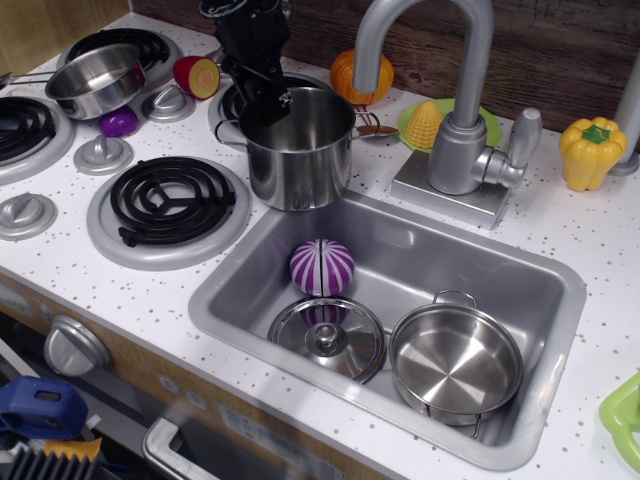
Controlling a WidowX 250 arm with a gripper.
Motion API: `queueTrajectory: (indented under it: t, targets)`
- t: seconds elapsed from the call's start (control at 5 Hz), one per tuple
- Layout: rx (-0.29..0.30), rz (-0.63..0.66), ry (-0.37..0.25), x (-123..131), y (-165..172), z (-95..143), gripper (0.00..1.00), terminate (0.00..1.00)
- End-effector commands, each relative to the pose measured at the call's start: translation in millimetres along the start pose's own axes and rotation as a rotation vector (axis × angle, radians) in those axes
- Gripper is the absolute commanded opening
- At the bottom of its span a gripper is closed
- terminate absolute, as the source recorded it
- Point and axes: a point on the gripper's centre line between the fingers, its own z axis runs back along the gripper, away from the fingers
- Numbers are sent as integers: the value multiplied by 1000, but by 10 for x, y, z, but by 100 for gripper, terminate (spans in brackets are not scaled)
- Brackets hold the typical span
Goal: Put pot on stove which is near stove
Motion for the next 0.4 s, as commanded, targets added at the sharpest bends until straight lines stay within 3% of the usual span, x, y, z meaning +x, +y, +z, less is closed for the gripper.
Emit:
queueTrajectory:
  t: [0.0,0.2]
  targets:
    - [73,-13,-33,98,94,219,0,0]
    - [120,-32,10,80,149,395,0,0]
